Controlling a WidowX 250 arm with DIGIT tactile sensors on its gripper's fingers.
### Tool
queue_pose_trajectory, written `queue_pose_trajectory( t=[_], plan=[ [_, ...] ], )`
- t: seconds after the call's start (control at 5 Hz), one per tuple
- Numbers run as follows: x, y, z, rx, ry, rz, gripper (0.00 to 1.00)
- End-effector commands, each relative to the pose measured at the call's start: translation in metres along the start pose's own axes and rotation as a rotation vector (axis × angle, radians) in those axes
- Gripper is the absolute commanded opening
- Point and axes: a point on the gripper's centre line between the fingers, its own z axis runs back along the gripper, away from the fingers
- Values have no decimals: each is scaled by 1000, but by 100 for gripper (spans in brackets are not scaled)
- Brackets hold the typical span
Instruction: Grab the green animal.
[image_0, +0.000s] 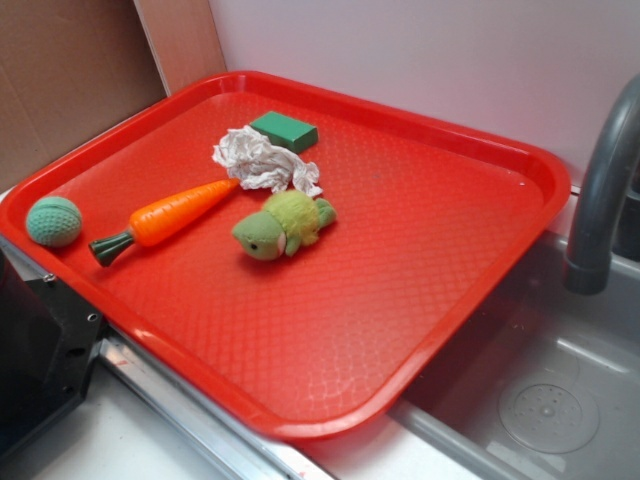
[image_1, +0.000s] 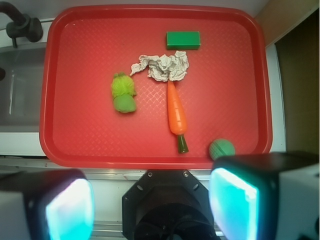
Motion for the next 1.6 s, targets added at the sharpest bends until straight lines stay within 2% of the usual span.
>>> queue_pose_trajectory(
  t=[0.0,0.2,0.4,0.6,0.8,1.0,1.2,1.4],
  plan=[
    [0,0,0,0,0,0,100],
    [9,-5,-14,-40,-53,108,100],
    [19,-10,-33,-33,-112,229,100],
    [32,-13,-56,-56,-155,246,100],
    [43,-17,-84,-37,-167,262,100],
    [50,-29,-119,-73,-143,218,100],
    [55,-32,-154,-39,-102,217,100],
    [56,-31,-188,35,-54,197,100]
  ],
)
